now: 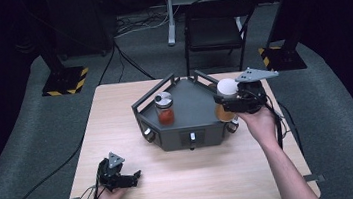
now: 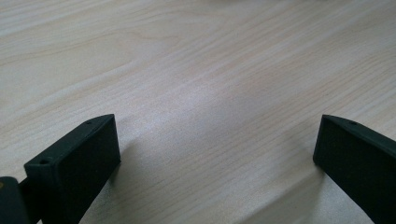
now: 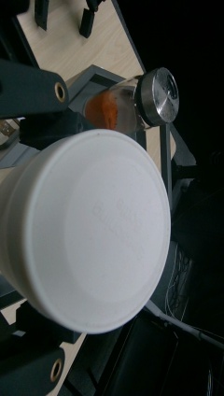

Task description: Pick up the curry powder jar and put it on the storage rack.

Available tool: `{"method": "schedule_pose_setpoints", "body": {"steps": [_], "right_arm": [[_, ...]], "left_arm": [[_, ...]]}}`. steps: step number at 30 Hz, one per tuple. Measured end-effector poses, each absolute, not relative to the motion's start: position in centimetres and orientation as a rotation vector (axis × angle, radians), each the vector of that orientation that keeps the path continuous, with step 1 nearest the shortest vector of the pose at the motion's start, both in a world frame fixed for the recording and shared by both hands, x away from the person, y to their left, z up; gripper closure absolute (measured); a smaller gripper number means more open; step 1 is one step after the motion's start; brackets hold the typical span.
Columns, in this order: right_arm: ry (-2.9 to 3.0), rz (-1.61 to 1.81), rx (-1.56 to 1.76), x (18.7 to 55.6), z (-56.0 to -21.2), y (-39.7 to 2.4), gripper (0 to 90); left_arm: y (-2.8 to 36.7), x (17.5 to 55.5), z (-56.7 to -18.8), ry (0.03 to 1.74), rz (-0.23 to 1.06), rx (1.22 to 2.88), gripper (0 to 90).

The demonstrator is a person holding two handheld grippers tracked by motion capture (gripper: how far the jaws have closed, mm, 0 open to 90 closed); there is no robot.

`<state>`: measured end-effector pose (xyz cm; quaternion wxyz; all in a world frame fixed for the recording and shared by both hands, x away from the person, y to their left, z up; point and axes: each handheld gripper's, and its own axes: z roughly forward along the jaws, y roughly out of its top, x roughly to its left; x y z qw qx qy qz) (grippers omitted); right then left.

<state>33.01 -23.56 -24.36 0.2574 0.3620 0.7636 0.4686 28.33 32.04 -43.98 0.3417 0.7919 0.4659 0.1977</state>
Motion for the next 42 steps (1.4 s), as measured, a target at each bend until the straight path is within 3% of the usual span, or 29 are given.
{"method": "schedule_pose_setpoints", "body": {"steps": [42], "right_arm": [[2.086,1.259,1.08,37.6,-27.3,-20.7,32.6]], "left_arm": [[32.0,28.3,-44.0,1.209,0.512,2.06,0.2]]}}
